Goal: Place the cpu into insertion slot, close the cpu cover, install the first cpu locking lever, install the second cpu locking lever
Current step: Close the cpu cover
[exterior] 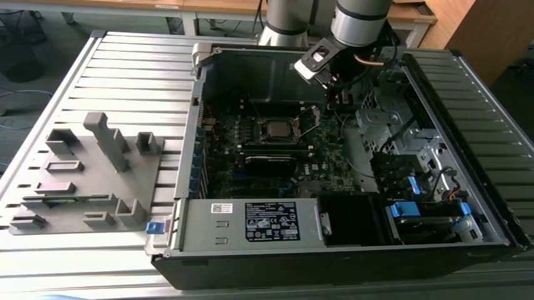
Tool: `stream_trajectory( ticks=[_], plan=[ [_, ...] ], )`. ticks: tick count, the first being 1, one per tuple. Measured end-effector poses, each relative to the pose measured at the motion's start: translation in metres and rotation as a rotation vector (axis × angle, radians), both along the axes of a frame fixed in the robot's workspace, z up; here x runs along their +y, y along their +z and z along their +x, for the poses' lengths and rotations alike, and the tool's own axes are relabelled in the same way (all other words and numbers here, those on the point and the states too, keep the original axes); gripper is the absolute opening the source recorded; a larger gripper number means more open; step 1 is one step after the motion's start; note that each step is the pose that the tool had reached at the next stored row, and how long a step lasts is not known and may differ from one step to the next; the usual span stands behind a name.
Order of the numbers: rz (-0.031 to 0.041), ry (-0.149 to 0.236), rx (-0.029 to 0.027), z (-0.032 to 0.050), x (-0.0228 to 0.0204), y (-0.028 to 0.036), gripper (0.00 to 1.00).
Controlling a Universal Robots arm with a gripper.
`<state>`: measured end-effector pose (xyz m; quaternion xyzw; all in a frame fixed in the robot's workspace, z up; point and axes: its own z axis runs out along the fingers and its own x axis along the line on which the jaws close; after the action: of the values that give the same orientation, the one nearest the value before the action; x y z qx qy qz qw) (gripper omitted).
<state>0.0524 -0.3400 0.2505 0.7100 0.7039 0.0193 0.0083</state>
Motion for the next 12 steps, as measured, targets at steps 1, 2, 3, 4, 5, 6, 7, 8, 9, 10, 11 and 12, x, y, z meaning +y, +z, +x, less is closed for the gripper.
stream_trajectory(
  ticks=[1,2,3,4,5,6,7,8,9,10,11,12],
  plan=[
    [0.0,0.0,0.0001,0.0001,0.0,-0.0013,0.11],
    [0.0,0.0,0.0001,0.0001,0.0,-0.0027,0.11],
    [-0.0001,0.0,0.0002,0.0001,0.0,-0.004,0.11],
    [-0.0001,0.0,0.0003,0.0001,0.0,-0.0054,0.11],
    [0.0,0.0,0.0003,0.0002,0.0,-0.0067,0.11],
    [0.0,0.0,0.0003,0.0002,0.0,-0.0077,0.11],
    [0.0,0.0,0.0004,0.0002,0.0,-0.008,0.11],
    [-0.0001,0.0,0.0004,0.0002,0.0,-0.008,0.11],
    [-0.0002,0.0,0.0004,0.0002,0.0,-0.008,0.11],
    [-0.0002,0.0,0.0004,0.0001,0.0,-0.008,0.11],
    [-0.0001,0.0,0.0005,0.0002,0.0,-0.008,0.11],
    [-0.0001,0.0,0.0004,0.0002,0.0,-0.0081,0.11]
  ],
)
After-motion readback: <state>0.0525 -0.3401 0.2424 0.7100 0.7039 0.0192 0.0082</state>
